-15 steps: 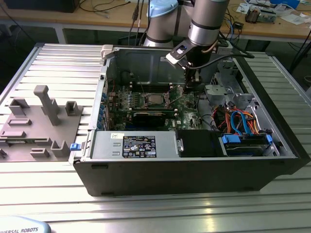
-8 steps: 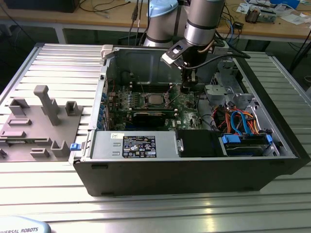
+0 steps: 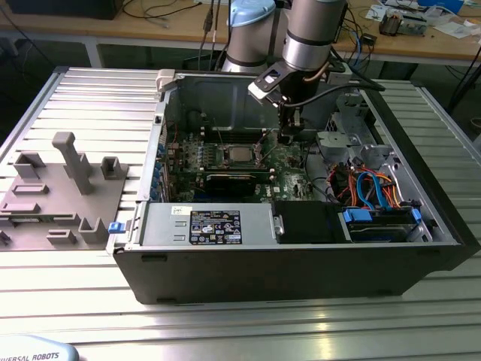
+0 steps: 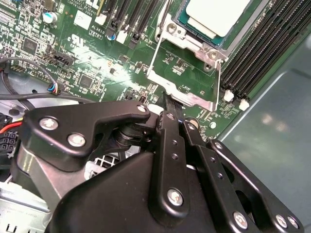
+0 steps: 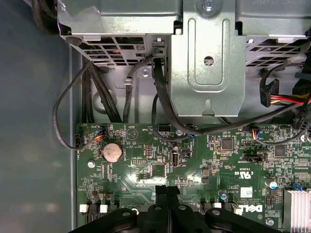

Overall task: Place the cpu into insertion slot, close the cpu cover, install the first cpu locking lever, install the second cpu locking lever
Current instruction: 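Close the cpu cover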

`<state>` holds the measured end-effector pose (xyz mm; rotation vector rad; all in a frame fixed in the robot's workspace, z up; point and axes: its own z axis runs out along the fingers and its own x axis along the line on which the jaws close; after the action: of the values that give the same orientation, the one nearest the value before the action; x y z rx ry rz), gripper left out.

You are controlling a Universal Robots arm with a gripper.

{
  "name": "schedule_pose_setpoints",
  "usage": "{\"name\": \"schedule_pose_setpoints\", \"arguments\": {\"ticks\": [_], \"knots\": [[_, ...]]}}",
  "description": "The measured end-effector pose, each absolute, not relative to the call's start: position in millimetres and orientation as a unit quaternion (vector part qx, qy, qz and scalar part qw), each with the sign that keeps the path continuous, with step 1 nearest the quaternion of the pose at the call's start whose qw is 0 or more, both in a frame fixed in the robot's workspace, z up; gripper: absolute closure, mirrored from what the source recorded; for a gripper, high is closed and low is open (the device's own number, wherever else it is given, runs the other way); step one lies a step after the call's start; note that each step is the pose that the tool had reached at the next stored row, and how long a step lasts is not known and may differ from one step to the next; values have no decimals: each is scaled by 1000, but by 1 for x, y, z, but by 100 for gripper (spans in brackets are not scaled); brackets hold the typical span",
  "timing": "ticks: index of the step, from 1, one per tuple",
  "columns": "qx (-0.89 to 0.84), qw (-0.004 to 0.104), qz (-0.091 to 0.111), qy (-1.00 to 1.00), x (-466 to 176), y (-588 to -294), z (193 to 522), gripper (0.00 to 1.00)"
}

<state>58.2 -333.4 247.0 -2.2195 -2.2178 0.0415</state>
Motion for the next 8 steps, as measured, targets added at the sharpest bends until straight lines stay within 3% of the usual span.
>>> {"name": "schedule_pose_setpoints", "arguments": {"ticks": [8], "knots": [[-707, 2, 13, -707, 54, -333, 247, 89]]}}
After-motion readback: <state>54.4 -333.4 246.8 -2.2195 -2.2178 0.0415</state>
